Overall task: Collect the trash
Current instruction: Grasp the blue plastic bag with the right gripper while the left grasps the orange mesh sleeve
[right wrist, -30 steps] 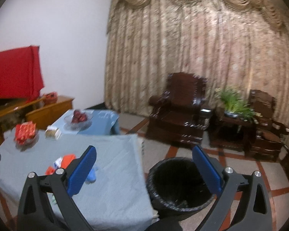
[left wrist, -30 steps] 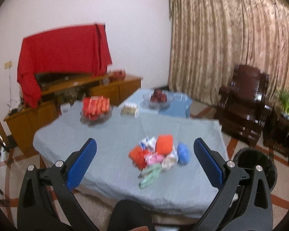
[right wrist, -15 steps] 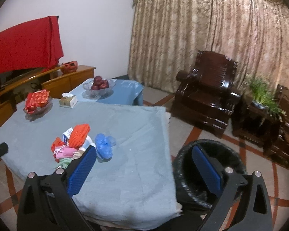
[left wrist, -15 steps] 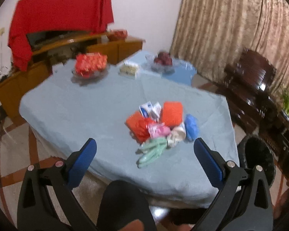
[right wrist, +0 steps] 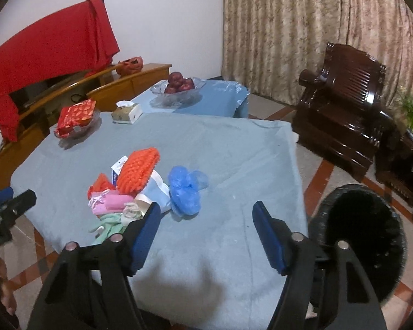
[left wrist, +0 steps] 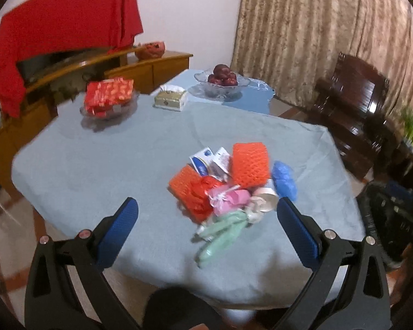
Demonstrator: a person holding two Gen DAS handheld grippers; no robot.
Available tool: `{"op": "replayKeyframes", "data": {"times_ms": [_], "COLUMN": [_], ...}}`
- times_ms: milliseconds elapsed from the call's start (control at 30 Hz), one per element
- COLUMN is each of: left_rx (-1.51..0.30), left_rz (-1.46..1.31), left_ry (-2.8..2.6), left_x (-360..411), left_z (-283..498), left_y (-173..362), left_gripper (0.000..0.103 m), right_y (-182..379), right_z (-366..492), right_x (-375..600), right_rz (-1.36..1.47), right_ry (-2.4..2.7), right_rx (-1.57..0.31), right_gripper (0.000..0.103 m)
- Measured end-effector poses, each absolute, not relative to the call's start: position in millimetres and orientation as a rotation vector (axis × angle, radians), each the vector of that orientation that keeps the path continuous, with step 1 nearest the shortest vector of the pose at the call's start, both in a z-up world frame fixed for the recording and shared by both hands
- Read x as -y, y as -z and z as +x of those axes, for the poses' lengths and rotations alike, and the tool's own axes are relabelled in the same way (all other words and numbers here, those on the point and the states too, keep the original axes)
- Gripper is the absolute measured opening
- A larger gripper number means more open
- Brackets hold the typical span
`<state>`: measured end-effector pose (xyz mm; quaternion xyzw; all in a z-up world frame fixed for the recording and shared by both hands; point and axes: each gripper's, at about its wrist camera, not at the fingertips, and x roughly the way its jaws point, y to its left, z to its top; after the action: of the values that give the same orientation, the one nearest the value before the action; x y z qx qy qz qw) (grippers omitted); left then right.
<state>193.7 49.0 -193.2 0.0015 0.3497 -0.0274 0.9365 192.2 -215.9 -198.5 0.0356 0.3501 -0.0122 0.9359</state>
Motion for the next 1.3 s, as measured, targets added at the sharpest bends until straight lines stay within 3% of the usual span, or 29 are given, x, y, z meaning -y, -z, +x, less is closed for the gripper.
{"op": "replayKeyframes", "data": {"times_ms": [200, 467, 733, 767, 800, 867, 1233, 1300], "left_rx": [-0.687, -0.656, -0.642, -0.643, -0.642, -0.642, -0.64, -0.648], "left_rz": [-0.002, -0.002, 0.029, 0.029, 0.032, 0.032, 0.097, 0.111], "left_ry": [0.042, 0.077, 0.133, 0.14, 0.147, 0.158, 0.176, 0.167], "left_x": [-51.1, -48.8, -31.8, -29.1, -25.8, -19.9, 39.0, 42.1], "left_z": [222.2, 257.4, 281.3, 283.8, 286.4, 289.2, 311.3, 314.5], "left_y": [214.1, 260.9, 276.4, 276.7, 276.2, 275.7, 285.9, 288.0], "left_gripper": [0.098, 0.098, 0.098, 0.098, 0.098, 0.098, 0.098, 0.091], "right_y": [236.4, 301.2, 326.1, 328.0, 330.4, 328.8, 303.1, 299.8], "right_z": [238.6, 291.3, 316.0, 317.6, 320.3, 319.0, 304.6, 300.8], "right_x": [201.0, 187.8, 178.2, 179.6, 180.5, 186.3, 235.9, 239.0], "right_rz": [0.061, 0.054, 0.019, 0.018, 0.019, 0.023, 0.08, 0.077], "right_ry": [-0.019, -0.042, -0.059, -0.061, -0.08, -0.087, -0.031, -0.027], "right_rx": [-0.74, -0.786, -0.816, -0.822, -0.835, -0.818, -0.753, -0.743], "right_gripper": [0.049, 0.045, 0.043, 0.024, 0.015, 0.011, 0.008, 0.008]}}
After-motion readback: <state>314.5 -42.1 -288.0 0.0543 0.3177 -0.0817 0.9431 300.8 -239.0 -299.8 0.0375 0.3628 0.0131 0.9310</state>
